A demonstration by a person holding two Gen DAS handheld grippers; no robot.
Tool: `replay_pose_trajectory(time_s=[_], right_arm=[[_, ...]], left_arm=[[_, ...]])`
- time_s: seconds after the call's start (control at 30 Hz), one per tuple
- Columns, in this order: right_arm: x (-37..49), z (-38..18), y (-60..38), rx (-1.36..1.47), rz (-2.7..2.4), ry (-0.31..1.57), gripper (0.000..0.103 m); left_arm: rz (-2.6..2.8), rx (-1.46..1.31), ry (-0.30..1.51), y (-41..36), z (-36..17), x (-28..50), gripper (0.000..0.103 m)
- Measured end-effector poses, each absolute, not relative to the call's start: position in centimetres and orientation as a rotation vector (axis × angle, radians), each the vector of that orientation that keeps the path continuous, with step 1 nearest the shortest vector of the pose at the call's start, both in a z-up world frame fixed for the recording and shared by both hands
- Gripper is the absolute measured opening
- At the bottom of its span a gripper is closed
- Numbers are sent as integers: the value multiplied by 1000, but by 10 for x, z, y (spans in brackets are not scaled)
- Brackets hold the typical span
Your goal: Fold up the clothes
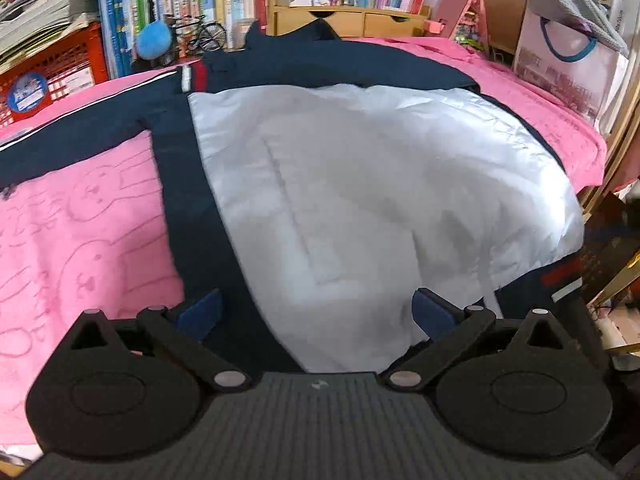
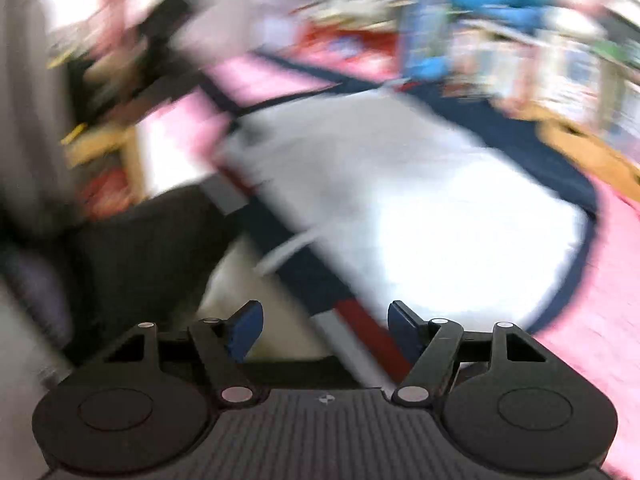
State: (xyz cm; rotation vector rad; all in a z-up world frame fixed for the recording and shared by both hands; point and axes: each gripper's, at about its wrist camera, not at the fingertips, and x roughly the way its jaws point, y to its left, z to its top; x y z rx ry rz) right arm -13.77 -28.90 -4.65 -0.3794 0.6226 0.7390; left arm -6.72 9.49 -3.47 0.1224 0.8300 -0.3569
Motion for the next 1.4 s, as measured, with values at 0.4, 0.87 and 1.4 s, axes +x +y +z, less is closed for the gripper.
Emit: replay_pose_trajectory(time_s=[0.4, 0.87, 1.4], right_arm=[[-101, -73, -299, -760, 425, 624, 69], [74, 11, -204, -186, 461, 413, 101], [214, -49, -41, -164, 506, 649, 58]], left_arm=[[-317, 67, 777, 128, -1, -76, 103], [-254, -13, 736, 87, -33, 26, 103], [-296, 82, 603, 114, -59, -19, 103]])
